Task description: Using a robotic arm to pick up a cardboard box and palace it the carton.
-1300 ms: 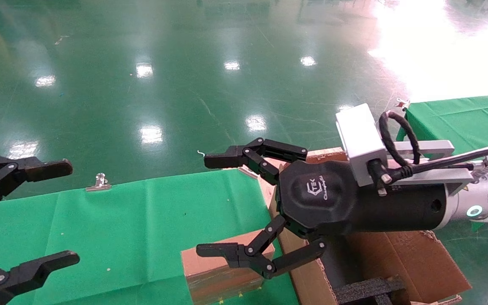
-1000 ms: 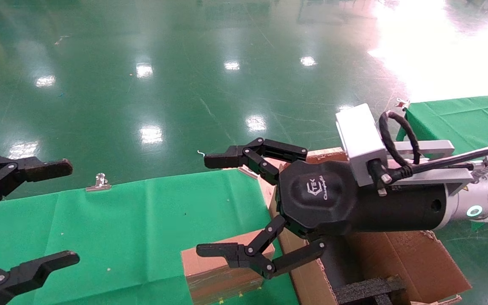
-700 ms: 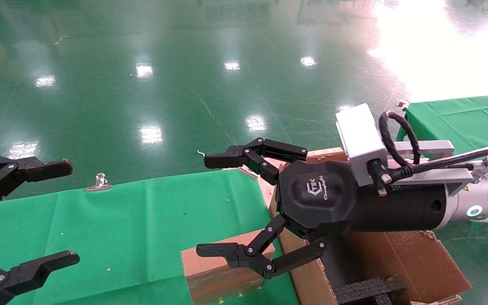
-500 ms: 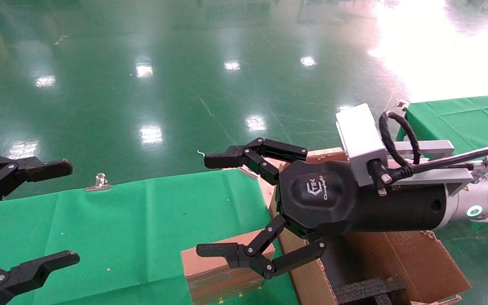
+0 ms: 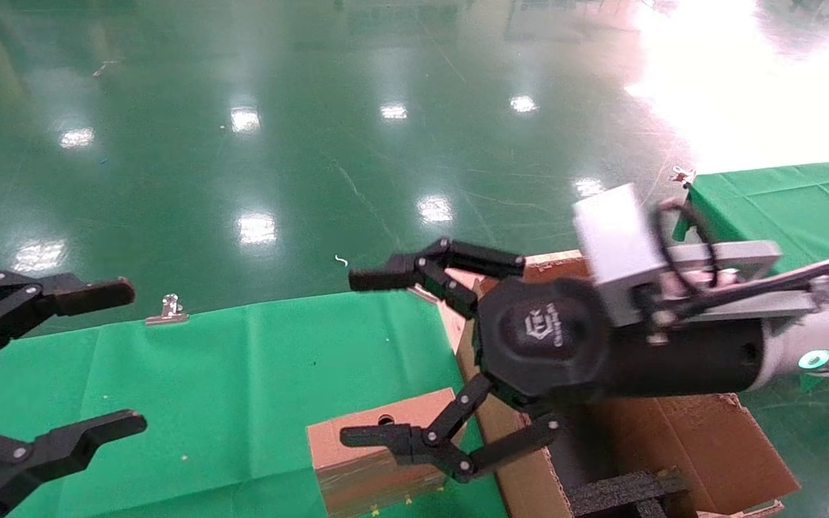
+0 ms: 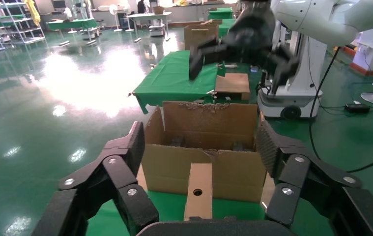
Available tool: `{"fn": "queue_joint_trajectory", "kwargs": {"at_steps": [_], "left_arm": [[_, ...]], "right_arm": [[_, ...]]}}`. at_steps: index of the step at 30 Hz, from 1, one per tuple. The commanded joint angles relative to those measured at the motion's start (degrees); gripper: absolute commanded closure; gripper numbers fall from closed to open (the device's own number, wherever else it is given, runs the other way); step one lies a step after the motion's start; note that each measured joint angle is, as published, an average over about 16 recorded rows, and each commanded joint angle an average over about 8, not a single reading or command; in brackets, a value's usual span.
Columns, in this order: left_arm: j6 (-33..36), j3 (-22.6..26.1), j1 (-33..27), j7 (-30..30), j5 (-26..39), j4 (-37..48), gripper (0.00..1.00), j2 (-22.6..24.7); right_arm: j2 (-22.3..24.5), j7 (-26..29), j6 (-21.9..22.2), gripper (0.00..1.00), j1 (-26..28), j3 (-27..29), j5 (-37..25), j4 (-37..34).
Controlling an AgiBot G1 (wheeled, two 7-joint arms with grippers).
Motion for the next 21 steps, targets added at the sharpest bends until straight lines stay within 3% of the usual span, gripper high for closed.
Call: {"fn": "queue_joint_trajectory", "kwargs": {"at_steps": [1,21], "left_arm": [[0.00,0.00,0.00,0.00,0.00,0.00,1.00,0.00],[0.00,0.01,0.00,0.00,0.00,0.00,1.00,0.00]], "right_arm": [[0.17,0.37,-0.30,0.00,0.70,-0.82,-1.77,-0.03],[-9.28,-1.52,-2.51,0.00,13.40,-15.46,-27.48,-2.28]]}}
